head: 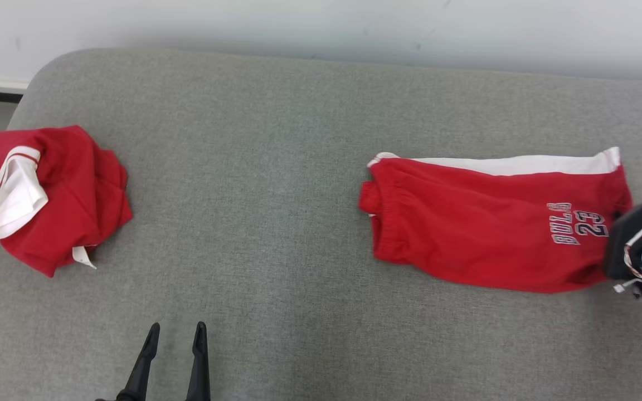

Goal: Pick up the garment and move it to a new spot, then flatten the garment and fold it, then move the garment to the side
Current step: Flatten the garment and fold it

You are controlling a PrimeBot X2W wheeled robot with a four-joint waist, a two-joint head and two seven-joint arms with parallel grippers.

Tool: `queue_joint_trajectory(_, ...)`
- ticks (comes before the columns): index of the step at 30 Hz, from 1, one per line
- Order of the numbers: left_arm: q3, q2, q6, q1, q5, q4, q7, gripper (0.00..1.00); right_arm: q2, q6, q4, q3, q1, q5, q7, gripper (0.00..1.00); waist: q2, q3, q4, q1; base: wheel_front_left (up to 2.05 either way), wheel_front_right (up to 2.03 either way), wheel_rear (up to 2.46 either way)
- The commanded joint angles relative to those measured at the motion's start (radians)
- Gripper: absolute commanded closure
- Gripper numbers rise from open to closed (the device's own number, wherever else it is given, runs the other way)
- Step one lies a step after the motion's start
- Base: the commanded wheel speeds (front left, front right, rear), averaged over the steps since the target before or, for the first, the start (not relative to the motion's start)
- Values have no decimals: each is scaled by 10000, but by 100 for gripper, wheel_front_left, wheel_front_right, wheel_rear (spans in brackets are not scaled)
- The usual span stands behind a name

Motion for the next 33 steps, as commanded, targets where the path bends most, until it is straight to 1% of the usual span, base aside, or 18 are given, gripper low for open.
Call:
queue_joint_trajectory(1,-21,3,-9,32,-24,13,-36,0,-195,-34,44,-63,140,-142,-159,100,-2,-171,-182,-3,0,0,0)
queue_joint_trajectory(3,-76,3,-8,22,-40,26,-36,0,-532,-34,50,-158,174,-298,-381,100,-2,-220,-227,-3,0,0,0)
queue_joint_trajectory(6,-108,2,17,20,-59,67,-36,0,-814,-32,62,-255,259,-539,-600,100,-2,-290,-265,-3,0,0,0)
queue_joint_trajectory(9,-79,5,20,60,-77,133,-36,0,-765,-32,61,-328,173,-727,-745,100,-2,-398,-321,-3,0,0,0)
queue_joint_trajectory(12,-90,2,75,156,-98,140,-36,0,-534,-32,-45,-244,23,-913,-845,100,-2,-509,-383,-3,0,0,0)
queue_joint_trajectory(14,-105,3,73,187,-121,163,-36,0,-232,-32,-193,-159,-5,-1010,-885,100,-2,-610,-410,-3,0,0,0)
queue_joint_trajectory(15,-105,3,73,187,-121,163,-36,0,-232,-32,-193,-159,-5,-1010,-885,100,-2,-610,-410,-3,0,0,0)
queue_joint_trajectory(20,-138,2,110,304,-174,180,-36,0,544,-32,-627,27,116,-1077,-721,100,-2,-806,-447,-3,0,0,0)
queue_joint_trajectory(24,-168,3,97,350,-183,215,-36,0,1236,-31,-1105,320,160,-1134,-377,100,-2,-919,-412,-3,0,0,0)
queue_joint_trajectory(33,-248,1,35,417,-229,238,-36,0,2570,-31,-2144,605,499,-980,236,100,-2,-1143,-54,-3,0,0,0)
